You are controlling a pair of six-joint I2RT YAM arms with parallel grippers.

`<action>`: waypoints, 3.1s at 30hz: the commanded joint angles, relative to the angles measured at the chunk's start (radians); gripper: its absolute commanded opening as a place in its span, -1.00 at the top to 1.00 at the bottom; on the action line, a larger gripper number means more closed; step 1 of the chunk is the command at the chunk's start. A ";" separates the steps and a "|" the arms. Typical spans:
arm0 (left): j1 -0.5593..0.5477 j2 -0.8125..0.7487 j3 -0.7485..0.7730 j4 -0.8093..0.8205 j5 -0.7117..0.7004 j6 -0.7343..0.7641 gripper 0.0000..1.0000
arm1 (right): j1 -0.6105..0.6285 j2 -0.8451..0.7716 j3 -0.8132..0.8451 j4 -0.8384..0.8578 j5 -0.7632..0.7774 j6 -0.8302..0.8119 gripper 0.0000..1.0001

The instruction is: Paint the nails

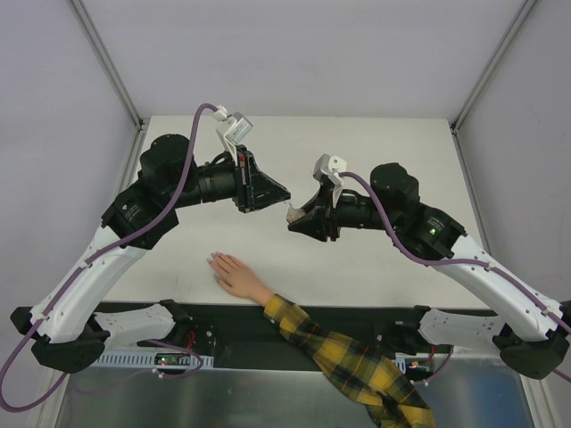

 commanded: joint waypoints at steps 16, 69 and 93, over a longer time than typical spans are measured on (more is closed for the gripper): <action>0.007 -0.028 0.033 0.025 -0.007 0.025 1.00 | 0.000 -0.023 -0.004 0.052 -0.023 -0.002 0.99; 0.037 -0.045 0.049 0.025 0.004 0.010 1.00 | 0.003 -0.021 -0.019 0.070 -0.042 0.020 0.99; 0.195 -0.138 -0.067 -0.353 -0.344 0.020 1.00 | 0.068 -0.220 -0.258 0.259 0.415 -0.020 1.00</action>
